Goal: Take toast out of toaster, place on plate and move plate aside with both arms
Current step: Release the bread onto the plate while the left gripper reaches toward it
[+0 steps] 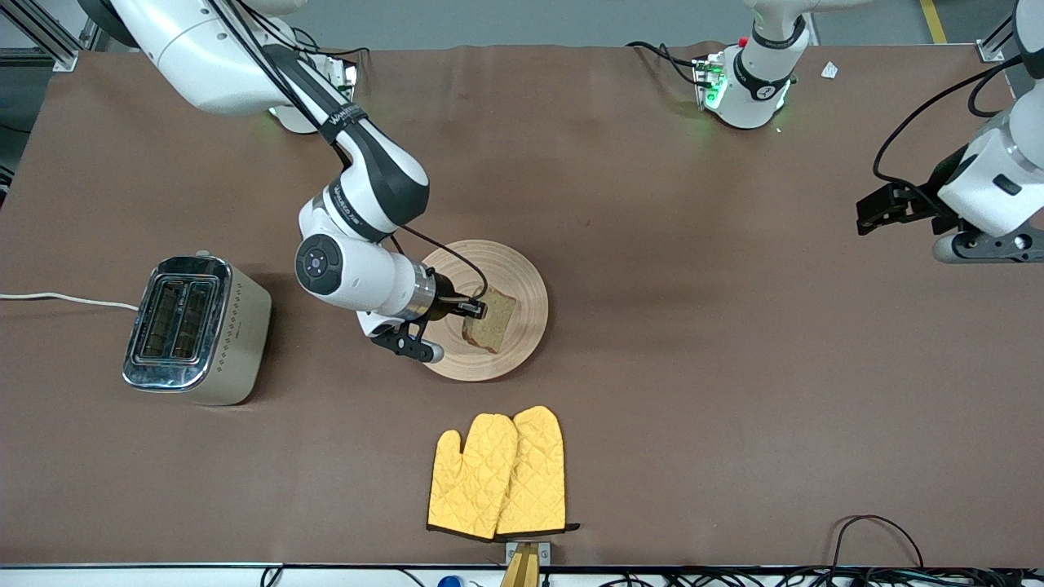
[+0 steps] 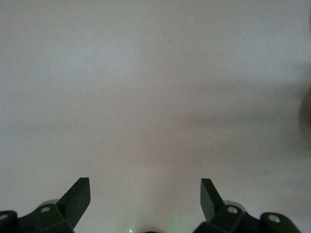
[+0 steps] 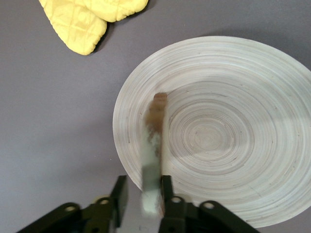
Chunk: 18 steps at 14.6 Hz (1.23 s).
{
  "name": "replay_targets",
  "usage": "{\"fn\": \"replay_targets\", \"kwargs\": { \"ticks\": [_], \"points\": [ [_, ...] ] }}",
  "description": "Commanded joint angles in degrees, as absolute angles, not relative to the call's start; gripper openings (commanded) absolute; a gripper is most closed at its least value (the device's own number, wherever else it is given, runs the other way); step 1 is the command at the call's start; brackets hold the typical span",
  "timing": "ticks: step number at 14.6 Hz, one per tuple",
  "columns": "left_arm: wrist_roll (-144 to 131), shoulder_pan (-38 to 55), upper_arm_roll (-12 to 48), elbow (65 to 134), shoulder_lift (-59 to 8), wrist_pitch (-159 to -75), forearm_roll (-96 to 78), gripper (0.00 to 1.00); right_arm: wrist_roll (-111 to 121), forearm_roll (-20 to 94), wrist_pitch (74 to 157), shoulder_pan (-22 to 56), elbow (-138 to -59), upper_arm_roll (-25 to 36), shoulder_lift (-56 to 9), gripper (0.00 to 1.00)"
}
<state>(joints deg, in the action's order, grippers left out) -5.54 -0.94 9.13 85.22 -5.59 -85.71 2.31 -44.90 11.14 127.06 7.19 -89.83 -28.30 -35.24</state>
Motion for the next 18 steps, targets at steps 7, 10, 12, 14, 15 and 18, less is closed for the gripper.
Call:
{"fn": "replay_targets", "kwargs": {
  "ticks": [7,10,12,14,15,18],
  "points": [
    [-4.7,0.0,11.3,88.8,-6.6,-90.8,-4.3,1.00,-45.2,5.4,117.2,3.6,-85.4,-28.5,-31.9,1.00],
    [-4.5,0.0,11.3,90.7,-9.4,-95.0,-9.6,1.00,-44.7,2.0,111.7,1.3,-82.4,-28.4,-31.0,1.00],
    [-4.2,0.5,12.1,90.7,-12.6,-97.7,-13.0,1.00,-42.0,1.5,108.7,0.4,-81.2,-26.7,-29.7,1.00],
    [-1.4,0.2,13.5,90.7,-16.2,-100.9,-15.6,1.00,-34.2,1.8,106.5,0.5,-81.3,-21.0,-26.2,1.00],
    [1.9,0.2,13.6,90.7,-18.3,-102.6,-18.3,1.00,-29.0,1.8,103.7,0.4,-81.3,-18.4,-24.8,1.00],
    [12.8,-0.2,13.6,90.7,-24.8,-106.5,-25.4,0.99,-15.8,2.7,97.8,0.4,-81.3,-9.6,-21.3,1.00]
  ]
}}
